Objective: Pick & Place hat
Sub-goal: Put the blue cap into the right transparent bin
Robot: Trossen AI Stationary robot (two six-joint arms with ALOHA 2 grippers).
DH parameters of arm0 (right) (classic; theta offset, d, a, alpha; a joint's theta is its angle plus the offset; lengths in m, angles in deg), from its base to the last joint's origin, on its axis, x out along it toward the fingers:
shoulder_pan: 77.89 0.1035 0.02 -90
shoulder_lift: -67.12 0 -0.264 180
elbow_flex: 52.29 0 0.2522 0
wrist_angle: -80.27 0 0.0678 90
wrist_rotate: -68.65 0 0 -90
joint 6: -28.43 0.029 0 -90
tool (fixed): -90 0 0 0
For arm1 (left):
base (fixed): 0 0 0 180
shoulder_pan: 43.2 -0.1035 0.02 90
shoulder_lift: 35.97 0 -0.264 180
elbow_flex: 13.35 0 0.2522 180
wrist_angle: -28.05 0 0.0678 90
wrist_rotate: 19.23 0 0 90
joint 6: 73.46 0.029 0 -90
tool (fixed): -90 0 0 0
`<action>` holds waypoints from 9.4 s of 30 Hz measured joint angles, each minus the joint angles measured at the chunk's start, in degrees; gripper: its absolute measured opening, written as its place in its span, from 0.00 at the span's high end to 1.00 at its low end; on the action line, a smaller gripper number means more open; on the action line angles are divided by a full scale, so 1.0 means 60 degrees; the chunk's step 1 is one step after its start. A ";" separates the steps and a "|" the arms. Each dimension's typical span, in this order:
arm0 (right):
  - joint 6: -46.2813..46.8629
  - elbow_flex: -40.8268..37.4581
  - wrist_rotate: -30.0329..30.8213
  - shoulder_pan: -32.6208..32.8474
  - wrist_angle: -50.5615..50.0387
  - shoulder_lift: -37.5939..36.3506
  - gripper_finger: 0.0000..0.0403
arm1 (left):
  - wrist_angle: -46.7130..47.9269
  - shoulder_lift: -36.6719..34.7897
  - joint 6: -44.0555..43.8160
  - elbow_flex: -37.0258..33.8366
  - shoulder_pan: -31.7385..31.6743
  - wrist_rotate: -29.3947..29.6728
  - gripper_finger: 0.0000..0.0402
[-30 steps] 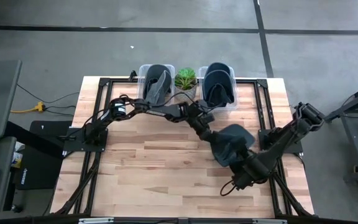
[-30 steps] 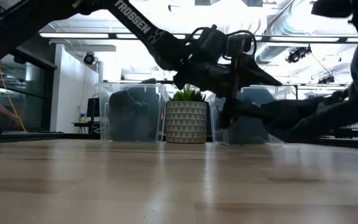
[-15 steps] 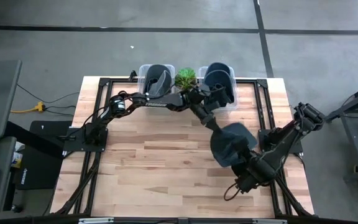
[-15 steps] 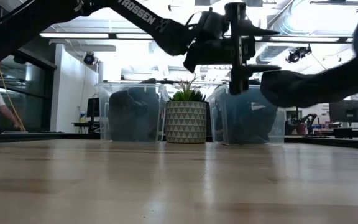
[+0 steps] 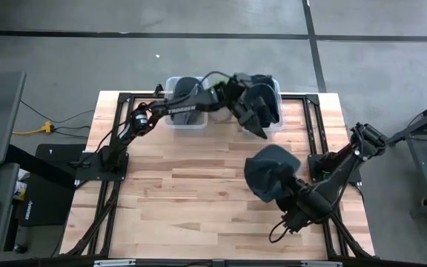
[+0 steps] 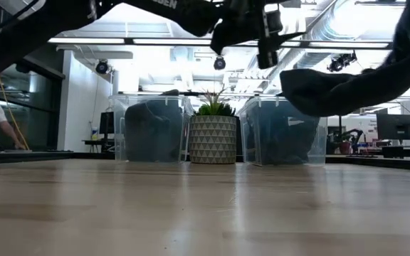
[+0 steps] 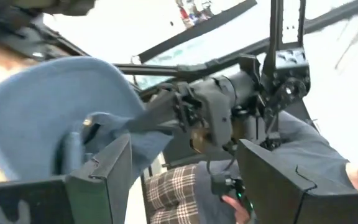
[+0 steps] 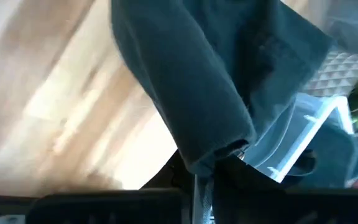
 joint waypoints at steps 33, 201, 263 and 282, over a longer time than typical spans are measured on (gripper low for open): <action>-0.3956 -0.0015 0.3514 -0.2554 -0.0006 -0.0645 0.96 | 0.8424 0.0000 0.5520 0.1449 -0.0539 0.2311 0.42; -0.2130 0.6837 -0.1827 -0.9972 0.2387 -0.3758 0.43 | 0.2810 -0.0838 0.5029 0.1587 0.0438 1.0623 1.00; -0.4851 0.9500 -0.7570 -1.4158 -0.0010 0.1147 0.45 | 0.3805 -0.1585 0.8961 0.1577 -0.0263 1.1911 1.00; -0.5311 0.9508 -0.6940 -1.4025 0.0012 0.1574 0.65 | 0.3637 -0.1734 0.8966 0.1555 -0.0259 1.1930 1.00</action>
